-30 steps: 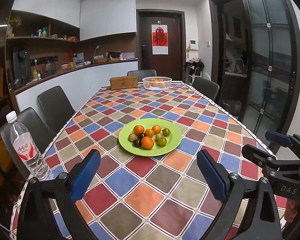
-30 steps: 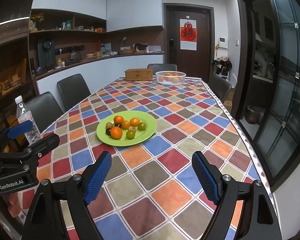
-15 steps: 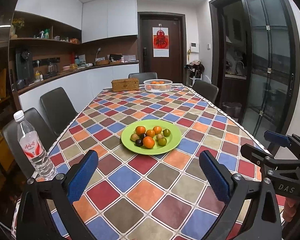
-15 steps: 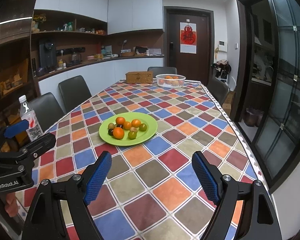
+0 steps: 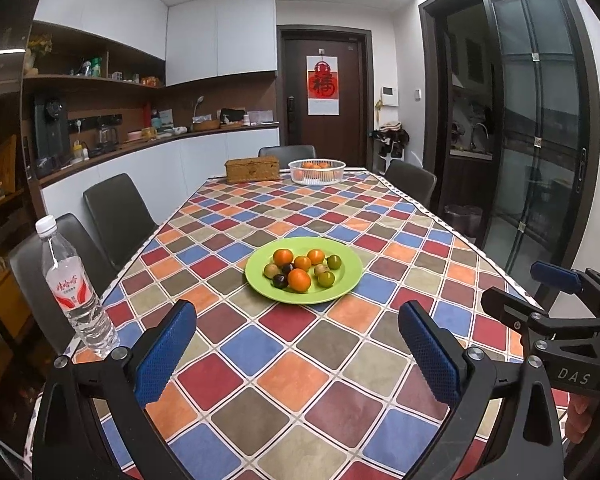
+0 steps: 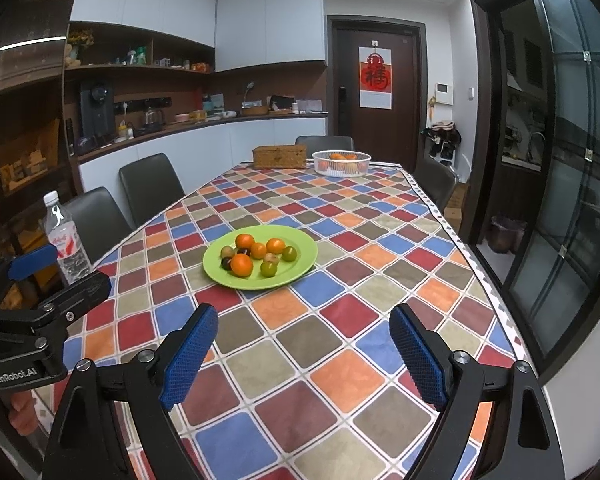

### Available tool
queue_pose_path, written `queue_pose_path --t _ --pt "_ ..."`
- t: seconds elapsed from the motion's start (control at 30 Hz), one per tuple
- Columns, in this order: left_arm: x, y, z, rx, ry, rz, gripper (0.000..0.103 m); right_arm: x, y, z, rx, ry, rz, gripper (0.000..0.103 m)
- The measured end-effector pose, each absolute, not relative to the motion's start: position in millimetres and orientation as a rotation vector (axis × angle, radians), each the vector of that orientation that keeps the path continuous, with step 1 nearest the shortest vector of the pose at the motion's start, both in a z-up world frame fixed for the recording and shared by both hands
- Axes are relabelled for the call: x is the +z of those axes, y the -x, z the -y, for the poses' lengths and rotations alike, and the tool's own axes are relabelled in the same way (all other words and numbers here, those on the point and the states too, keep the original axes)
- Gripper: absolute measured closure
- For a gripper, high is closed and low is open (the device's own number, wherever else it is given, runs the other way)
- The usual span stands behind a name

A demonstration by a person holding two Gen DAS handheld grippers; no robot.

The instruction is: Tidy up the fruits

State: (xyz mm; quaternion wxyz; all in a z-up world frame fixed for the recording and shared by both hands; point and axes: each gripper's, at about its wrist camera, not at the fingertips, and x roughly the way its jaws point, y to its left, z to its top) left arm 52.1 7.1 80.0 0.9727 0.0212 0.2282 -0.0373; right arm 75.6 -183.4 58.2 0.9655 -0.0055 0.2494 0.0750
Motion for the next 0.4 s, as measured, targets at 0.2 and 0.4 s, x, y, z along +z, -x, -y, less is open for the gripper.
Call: queue_pose_path --t 0.2,0.4 --pt "78.0 -52.5 -9.3 -0.07 -0.033 -0.467 0.0 59.0 -71.0 181.9 0.15 0.013 -0.505 0.015" --pt "75.1 -53.3 -11.9 -0.073 -0.022 -0.482 0.0 57.2 -65.3 182.3 0.147 0.011 -0.511 0.015"
